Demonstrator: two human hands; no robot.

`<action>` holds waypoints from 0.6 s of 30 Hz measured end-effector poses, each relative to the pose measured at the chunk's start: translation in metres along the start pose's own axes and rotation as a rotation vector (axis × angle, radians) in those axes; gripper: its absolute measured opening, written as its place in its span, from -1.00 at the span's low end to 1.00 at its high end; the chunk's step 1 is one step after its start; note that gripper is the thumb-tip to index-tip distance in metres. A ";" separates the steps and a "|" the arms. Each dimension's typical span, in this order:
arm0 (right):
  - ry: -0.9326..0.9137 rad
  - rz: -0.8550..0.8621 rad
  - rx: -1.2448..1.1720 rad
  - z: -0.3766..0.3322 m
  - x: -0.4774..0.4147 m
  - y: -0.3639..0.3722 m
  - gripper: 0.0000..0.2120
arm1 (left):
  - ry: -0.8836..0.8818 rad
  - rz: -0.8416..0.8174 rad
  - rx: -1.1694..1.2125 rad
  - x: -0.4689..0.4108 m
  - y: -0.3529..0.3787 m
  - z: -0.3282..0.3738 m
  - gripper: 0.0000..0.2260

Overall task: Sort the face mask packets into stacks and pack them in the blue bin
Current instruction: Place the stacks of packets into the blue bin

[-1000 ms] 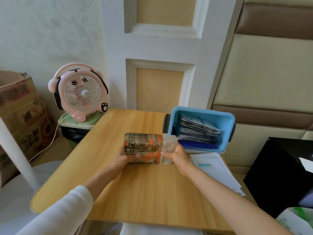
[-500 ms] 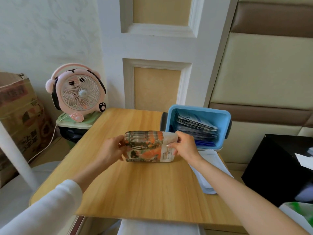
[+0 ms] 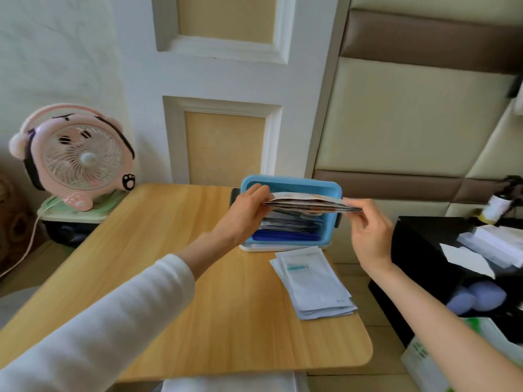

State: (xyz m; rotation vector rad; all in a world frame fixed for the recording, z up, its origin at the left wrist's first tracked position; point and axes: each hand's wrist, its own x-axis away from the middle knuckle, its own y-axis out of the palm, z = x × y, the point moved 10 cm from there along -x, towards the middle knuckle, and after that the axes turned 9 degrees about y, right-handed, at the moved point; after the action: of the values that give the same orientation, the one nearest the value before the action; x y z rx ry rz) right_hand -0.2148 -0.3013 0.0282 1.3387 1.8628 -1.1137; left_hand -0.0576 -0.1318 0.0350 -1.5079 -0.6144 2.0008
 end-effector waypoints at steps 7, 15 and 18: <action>0.039 -0.102 0.109 0.041 -0.009 0.024 -0.72 | 0.051 -0.154 -0.127 -0.034 0.039 -0.009 -0.82; 0.074 -0.349 0.119 0.060 0.013 0.068 -0.64 | 0.080 -0.274 -0.292 -0.021 0.065 -0.026 -0.65; 0.113 -0.494 0.164 0.073 0.035 0.085 -0.60 | 0.086 -0.311 -0.301 -0.007 0.077 -0.031 -0.69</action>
State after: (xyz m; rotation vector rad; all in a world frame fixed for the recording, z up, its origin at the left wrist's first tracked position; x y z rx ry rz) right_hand -0.1469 -0.3369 -0.0610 1.0669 2.3037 -1.4866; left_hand -0.0384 -0.1923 -0.0181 -1.5463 -1.0801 1.6528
